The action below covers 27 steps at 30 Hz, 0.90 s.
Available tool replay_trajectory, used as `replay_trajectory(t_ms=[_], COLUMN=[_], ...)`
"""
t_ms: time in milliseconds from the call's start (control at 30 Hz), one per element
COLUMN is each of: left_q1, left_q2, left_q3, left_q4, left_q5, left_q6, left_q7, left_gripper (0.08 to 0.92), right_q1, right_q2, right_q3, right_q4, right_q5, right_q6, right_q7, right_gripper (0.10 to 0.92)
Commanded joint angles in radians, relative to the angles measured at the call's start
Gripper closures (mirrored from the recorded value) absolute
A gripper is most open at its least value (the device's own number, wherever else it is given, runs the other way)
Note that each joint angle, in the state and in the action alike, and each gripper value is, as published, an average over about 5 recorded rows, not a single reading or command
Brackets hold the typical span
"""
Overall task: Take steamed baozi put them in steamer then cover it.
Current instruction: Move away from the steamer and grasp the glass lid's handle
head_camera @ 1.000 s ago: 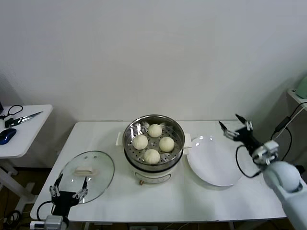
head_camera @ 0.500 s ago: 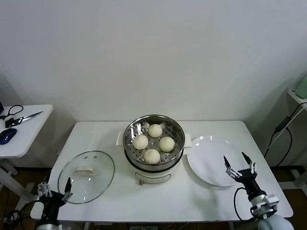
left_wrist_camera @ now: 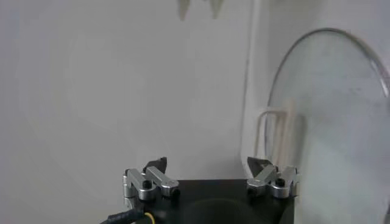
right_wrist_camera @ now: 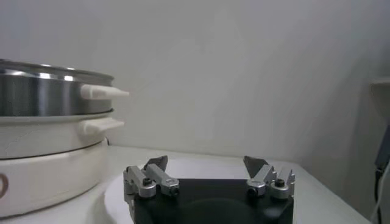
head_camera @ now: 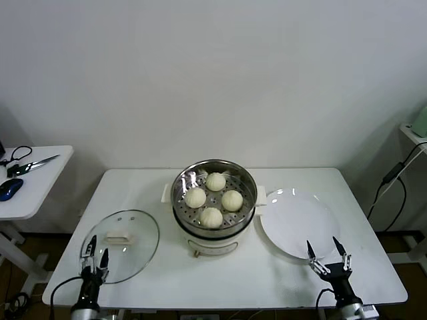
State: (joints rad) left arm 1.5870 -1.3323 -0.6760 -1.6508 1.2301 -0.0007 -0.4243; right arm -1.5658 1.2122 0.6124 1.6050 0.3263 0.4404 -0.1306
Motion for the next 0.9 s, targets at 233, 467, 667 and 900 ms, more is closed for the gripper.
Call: replay_trajectory(t_ms=[233,467,667,900], left_q1=[-0.14,-0.221,-0.268,-0.296], left_q2=[-0.017,-0.011,0.004,0.028], left_q3=[0.014,0.025,0.027,0.025], left_q4=[0.193,0.248,0.288,0.319], left_q5=[0.154,0.157,0.148,0.14], left_q6=[-0.015,-0.022,-0.023,-0.029], left_q7=[-0.051,-0.048,-0.047,-0.04], left_gripper=[0.177,0.177,0.177,0.294], right_q1=[-0.054,-0.069,-0.076,-0.075], right_q2=[0.04,0.043,0.05,0.057], right_q3=[0.015,0.02,0.016,0.014], right_q4=[-0.039,-0.028,-0.022,-0.018], right_q5=[-0.023,-0.025,-0.034,-0.046], right_q6=[0.076,0.082,0.086,0.089], right_q7=[0.002,0.002,-0.001,0.0], right_gripper=[0.203,0.203,0.203,0.203])
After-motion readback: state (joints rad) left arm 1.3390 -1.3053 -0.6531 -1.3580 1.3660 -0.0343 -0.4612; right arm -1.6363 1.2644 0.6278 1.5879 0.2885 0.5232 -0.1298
